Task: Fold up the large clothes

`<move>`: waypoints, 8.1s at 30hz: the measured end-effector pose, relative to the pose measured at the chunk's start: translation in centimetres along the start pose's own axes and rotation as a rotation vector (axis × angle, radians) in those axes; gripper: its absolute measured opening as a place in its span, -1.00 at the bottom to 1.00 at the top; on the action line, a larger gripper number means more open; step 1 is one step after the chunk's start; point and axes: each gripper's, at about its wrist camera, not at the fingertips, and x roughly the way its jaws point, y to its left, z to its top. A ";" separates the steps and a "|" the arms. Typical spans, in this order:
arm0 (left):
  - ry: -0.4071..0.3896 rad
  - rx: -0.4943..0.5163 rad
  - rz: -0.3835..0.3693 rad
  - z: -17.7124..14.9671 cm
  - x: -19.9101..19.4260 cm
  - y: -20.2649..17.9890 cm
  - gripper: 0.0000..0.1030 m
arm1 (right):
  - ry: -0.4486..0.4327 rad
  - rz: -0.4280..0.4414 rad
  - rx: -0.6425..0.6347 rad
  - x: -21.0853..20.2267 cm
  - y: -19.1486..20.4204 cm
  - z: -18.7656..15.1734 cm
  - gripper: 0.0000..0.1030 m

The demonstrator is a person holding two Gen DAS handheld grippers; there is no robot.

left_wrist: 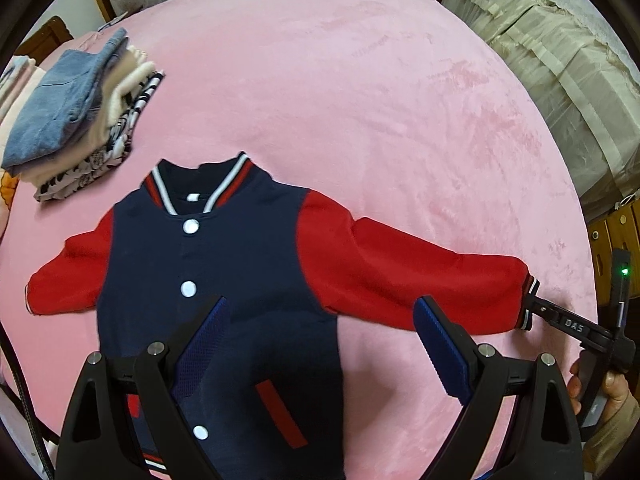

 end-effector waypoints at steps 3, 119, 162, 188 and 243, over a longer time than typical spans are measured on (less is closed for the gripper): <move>0.012 0.005 -0.010 0.6 1.0 -0.9 0.79 | 0.000 -0.001 -0.010 1.0 0.0 0.3 0.13; 0.029 -0.341 -0.164 3.2 9.0 26.3 -0.87 | -0.193 -0.041 -0.536 5.0 28.4 -7.9 -0.18; 0.080 -0.284 -0.196 4.0 13.1 27.9 -0.86 | -0.304 -0.306 -0.800 6.9 30.7 -13.3 -0.95; 0.082 -0.245 -0.236 3.7 14.7 28.4 -0.81 | 0.017 0.209 -0.251 8.6 23.6 3.0 -0.17; 0.048 -0.240 -0.148 1.0 10.7 21.2 -0.16 | -0.247 -0.148 -0.413 4.6 26.6 -3.8 -0.60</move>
